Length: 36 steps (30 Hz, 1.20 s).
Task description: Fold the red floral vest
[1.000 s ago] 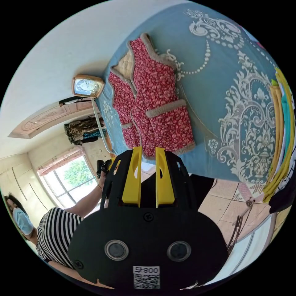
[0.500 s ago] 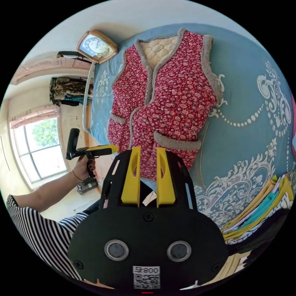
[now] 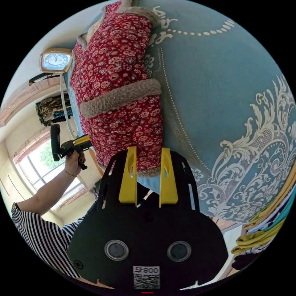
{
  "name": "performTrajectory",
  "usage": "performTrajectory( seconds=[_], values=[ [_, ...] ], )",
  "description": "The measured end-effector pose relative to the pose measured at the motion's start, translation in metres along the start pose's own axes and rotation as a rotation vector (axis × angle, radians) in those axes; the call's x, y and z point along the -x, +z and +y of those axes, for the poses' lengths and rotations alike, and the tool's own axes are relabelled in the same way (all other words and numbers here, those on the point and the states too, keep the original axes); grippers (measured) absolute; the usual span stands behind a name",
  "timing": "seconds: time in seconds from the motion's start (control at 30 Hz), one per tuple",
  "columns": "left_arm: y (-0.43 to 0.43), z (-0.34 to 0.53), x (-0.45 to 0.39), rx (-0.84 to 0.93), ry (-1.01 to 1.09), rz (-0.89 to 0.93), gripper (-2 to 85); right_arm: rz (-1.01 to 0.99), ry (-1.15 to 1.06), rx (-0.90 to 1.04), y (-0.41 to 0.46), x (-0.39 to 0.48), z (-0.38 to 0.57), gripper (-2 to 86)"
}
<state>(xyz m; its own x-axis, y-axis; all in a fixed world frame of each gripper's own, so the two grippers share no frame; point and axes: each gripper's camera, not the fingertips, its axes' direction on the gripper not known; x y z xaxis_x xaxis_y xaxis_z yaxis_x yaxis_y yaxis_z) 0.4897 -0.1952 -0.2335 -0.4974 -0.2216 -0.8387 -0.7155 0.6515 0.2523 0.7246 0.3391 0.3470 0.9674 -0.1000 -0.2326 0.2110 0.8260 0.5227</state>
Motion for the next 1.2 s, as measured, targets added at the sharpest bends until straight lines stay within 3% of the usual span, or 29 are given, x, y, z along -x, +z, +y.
performTrajectory(
  seconds=[0.2,0.37,0.53,0.63,0.83,0.97,1.2],
  values=[
    [-0.002,0.006,0.018,0.035,0.096,-0.060,4.8,-0.044,0.018,0.006,0.000,-0.003,-0.014,6.4],
    [-0.028,0.036,0.047,-0.033,0.090,0.065,3.5,-0.024,0.092,-0.055,-0.023,-0.018,0.025,5.6],
    [-0.043,0.071,0.079,-0.078,0.072,0.151,3.2,-0.241,0.291,-0.152,-0.022,-0.055,0.053,3.6],
    [-0.050,0.083,0.103,-0.113,0.019,0.242,3.1,-0.082,0.309,-0.192,-0.039,-0.046,0.047,3.3],
    [-0.068,0.105,0.134,-0.163,0.036,0.301,3.2,-0.049,0.023,-0.354,-0.087,0.027,-0.003,7.7],
    [-0.083,0.127,0.161,-0.225,-0.018,0.379,3.2,-0.121,-0.164,-0.272,-0.067,0.080,-0.091,8.9],
    [-0.116,0.160,0.190,-0.321,-0.021,0.420,3.2,-0.246,-0.177,-0.149,-0.022,0.123,-0.184,7.9]
  ],
)
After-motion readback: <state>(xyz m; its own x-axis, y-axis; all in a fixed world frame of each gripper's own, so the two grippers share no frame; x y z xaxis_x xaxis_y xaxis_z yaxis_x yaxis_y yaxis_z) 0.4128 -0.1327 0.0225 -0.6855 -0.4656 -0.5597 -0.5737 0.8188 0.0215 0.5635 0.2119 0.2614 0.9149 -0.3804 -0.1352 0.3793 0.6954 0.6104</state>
